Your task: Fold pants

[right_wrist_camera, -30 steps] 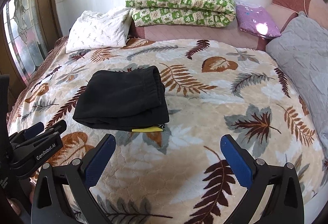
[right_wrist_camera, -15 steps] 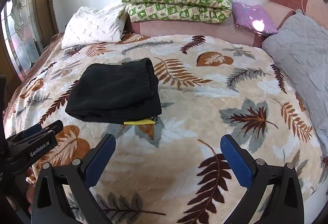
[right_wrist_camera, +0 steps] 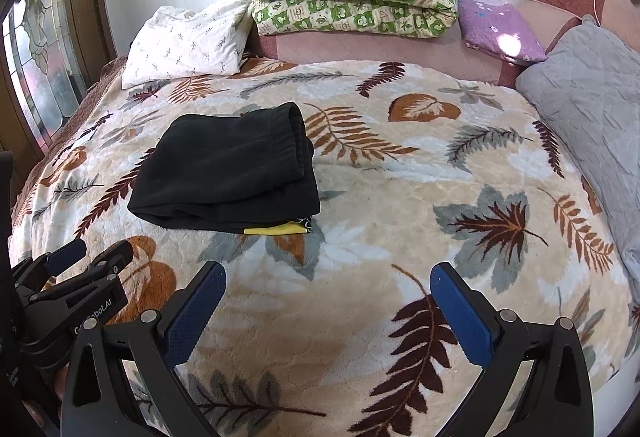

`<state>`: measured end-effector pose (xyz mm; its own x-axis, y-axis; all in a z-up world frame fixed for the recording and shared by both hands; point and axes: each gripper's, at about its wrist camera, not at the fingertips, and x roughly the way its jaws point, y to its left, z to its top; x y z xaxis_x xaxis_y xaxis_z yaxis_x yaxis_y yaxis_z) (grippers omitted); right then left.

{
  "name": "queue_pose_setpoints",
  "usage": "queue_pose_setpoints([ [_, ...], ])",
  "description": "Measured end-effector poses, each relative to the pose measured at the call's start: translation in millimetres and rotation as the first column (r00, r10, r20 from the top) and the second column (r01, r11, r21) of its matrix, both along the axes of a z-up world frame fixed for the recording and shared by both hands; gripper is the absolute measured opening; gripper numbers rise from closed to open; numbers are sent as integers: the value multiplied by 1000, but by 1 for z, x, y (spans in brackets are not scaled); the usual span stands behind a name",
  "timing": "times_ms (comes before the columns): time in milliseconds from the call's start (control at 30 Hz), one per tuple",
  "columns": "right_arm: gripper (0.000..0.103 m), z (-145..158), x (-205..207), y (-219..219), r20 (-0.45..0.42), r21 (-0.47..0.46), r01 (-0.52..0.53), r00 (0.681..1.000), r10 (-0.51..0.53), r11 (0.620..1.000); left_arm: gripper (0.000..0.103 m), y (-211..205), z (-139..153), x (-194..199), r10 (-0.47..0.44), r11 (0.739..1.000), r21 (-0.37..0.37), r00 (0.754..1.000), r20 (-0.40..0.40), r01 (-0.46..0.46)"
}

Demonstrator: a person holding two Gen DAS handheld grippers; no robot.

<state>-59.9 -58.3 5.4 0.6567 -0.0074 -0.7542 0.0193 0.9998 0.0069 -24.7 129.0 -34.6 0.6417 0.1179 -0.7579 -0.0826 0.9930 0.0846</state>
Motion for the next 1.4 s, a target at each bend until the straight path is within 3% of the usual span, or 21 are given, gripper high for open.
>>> queue_pose_setpoints([
  [1400, 103, -1, -5, -6, 0, -3, 15, 1000, -15, 1000, 63, 5, 2, -4, 24, 999, -21, 1000, -14, -24],
])
